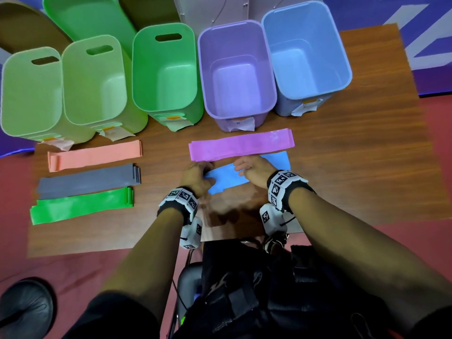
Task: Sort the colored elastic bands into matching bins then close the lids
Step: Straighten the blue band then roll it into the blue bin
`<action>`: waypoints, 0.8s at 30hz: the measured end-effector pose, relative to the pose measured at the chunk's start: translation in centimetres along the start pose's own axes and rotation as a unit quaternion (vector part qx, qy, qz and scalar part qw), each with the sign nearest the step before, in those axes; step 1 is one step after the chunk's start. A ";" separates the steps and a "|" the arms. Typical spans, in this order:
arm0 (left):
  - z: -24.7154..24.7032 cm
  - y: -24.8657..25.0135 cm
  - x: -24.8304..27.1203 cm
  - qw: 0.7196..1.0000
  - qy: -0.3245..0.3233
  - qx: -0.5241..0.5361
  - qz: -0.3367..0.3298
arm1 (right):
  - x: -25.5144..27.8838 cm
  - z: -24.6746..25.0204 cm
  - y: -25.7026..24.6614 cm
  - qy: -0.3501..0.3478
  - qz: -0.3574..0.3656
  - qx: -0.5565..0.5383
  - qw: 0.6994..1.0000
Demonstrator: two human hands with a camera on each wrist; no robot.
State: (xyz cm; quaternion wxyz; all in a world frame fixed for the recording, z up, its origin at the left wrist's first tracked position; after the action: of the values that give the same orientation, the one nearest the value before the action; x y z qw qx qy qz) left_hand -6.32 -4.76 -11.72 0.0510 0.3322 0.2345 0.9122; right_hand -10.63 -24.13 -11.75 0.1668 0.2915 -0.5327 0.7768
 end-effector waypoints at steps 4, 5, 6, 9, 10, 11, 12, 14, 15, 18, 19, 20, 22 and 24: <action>-0.2 -0.7 -0.4 1.000 -0.019 0.004 0.009 | -0.6 -1.2 0.0 -0.007 -0.026 -0.035 0.999; -0.4 -0.9 -0.6 1.000 -0.027 -0.007 0.006 | -0.8 -1.3 0.1 0.002 -0.032 -0.046 0.998; -0.7 -1.2 -0.9 0.999 -0.035 -0.013 0.002 | -0.9 -1.2 0.1 0.012 -0.037 -0.060 0.997; -0.5 -1.1 -1.1 0.999 -0.037 -0.003 -0.002 | -1.2 -1.2 0.3 0.036 -0.046 -0.091 0.994; -0.3 -0.9 -1.1 0.999 -0.032 0.006 -0.008 | -1.2 -1.3 0.2 0.042 -0.050 -0.098 0.993; 0.0 -0.5 -1.0 0.999 -0.032 0.014 -0.015 | -1.4 -1.4 0.3 0.048 -0.054 -0.100 0.992; 0.2 -0.3 -1.0 0.999 -0.035 0.021 -0.021 | -1.5 -1.4 0.2 0.053 -0.058 -0.093 0.993; 0.6 0.1 -1.0 0.998 -0.046 0.043 -0.022 | -1.7 -1.5 -0.2 0.051 -0.057 -0.075 0.994; 0.9 0.2 -1.0 0.997 -0.047 0.054 -0.019 | -1.8 -1.5 -0.5 0.049 -0.054 -0.076 0.994; 1.3 0.0 -1.1 0.996 -0.049 0.071 -0.017 | -2.0 -1.7 -1.1 0.055 -0.040 -0.058 0.996; 1.5 0.0 -1.1 0.996 -0.047 0.073 -0.022 | -2.2 -1.8 -1.1 0.059 -0.043 -0.050 0.996; 1.7 -0.1 -1.0 0.996 -0.043 0.076 -0.024 | -2.2 -1.9 -1.0 0.061 -0.046 -0.043 0.996; 1.9 -0.6 -1.2 0.995 -0.031 0.088 -0.028 | -2.2 -1.9 -0.7 0.067 -0.050 -0.037 0.996; 2.0 -1.1 -1.4 0.995 -0.030 0.097 -0.023 | -2.1 -1.9 -0.8 0.071 -0.047 -0.029 0.996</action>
State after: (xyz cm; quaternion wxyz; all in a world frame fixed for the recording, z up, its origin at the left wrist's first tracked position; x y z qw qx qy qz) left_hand -4.01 -3.31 -11.72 0.0462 0.3578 0.3279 0.8731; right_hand -9.11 -21.94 -13.00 0.2490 0.2551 -0.5277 0.7710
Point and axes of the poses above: each hand's wrist, its own x-axis away from the middle knuckle, its own z-axis out of the back of the hand, y = z × x, the point moved 4 cm from there along -x, towards the middle knuckle, and after that the axes turned 1 degree about z, right-handed, at the moved point
